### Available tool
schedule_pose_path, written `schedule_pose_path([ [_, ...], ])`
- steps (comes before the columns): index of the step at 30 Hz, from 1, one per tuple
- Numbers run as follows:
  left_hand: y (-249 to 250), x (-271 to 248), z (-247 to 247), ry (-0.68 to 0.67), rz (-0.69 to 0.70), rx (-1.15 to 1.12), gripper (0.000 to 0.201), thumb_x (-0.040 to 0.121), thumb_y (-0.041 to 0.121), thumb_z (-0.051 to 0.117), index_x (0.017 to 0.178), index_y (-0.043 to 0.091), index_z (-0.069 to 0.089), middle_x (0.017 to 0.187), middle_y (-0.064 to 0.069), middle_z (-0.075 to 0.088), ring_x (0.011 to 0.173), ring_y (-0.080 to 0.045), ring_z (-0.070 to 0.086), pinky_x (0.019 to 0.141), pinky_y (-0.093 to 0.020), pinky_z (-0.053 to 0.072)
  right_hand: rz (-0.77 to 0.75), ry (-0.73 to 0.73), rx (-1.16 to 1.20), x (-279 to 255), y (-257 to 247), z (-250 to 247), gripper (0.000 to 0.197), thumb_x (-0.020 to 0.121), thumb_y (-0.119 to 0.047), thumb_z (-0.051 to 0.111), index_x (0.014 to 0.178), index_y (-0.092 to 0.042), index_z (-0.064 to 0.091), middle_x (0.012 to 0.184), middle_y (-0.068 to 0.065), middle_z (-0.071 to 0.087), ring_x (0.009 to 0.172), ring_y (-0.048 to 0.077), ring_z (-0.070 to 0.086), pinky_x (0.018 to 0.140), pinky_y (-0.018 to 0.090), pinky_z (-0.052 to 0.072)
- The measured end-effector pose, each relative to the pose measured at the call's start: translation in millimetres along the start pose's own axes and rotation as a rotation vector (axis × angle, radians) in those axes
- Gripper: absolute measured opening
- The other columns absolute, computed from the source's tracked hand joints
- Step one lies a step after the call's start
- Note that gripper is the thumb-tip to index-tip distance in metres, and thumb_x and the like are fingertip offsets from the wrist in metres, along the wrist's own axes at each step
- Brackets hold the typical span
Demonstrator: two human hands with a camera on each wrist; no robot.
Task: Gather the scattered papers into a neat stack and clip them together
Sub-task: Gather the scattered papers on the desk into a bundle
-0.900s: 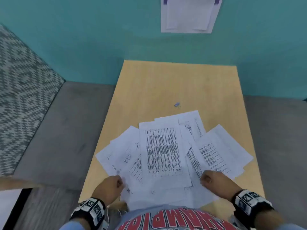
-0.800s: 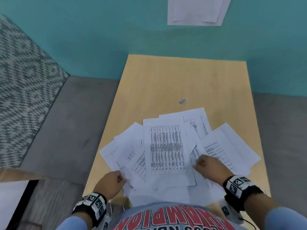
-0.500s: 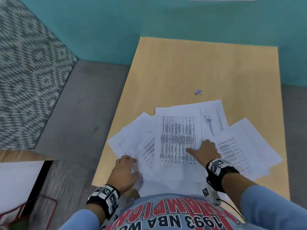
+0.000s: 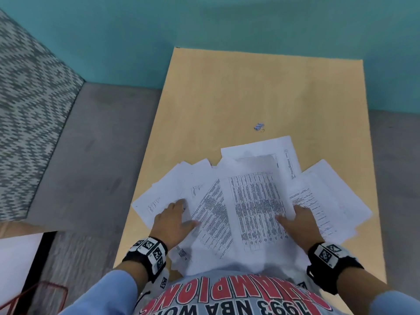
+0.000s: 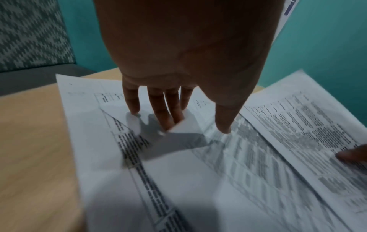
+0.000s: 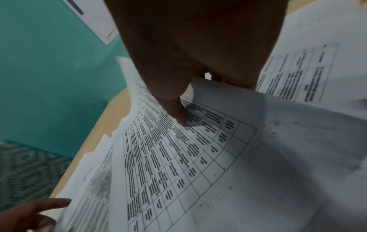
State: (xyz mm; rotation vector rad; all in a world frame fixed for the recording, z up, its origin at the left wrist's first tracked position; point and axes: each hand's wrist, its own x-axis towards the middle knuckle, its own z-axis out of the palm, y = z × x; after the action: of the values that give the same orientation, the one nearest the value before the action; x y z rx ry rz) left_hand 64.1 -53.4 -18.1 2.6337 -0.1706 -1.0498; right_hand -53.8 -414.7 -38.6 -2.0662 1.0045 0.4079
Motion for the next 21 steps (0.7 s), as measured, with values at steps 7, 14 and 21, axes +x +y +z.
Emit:
schedule_pose_path([
  [7,12,0,23,-0.254,-0.022,-0.416,0.026,0.100,0.028,0.066,0.077,0.028,0.055,0.069,0.006,0.057,0.065,-0.020,0.055,0.067,-0.046,0.054,0.014,-0.098,0.135,-17,-21,23,0.071,0.081,-0.030,0.089,0.131,-0.004,0.046,0.114,0.008,0.062,0.103,0.028,0.063,0.090,0.039,0.054],
  [14,8,-12,31,-0.246,-0.161,-0.571,0.015,0.095,0.039,0.064,0.089,0.029,0.055,0.089,-0.004,0.066,0.077,-0.022,0.060,0.078,-0.052,0.060,0.020,-0.196,0.223,-8,-40,33,0.050,0.084,-0.032,0.086,0.123,-0.006,0.067,0.111,0.008,0.076,0.104,0.029,0.071,0.089,0.036,0.055],
  [21,-32,-24,-8,0.229,-0.492,-0.256,0.092,0.082,0.066,0.073,0.152,0.014,0.040,0.158,-0.014,0.031,0.144,-0.039,0.034,0.110,-0.054,0.044,-0.005,-0.174,0.323,-4,-26,18,0.051,0.092,-0.029,0.079,0.136,-0.011,0.061,0.124,0.002,0.073,0.112,0.027,0.070,0.103,0.045,0.054],
])
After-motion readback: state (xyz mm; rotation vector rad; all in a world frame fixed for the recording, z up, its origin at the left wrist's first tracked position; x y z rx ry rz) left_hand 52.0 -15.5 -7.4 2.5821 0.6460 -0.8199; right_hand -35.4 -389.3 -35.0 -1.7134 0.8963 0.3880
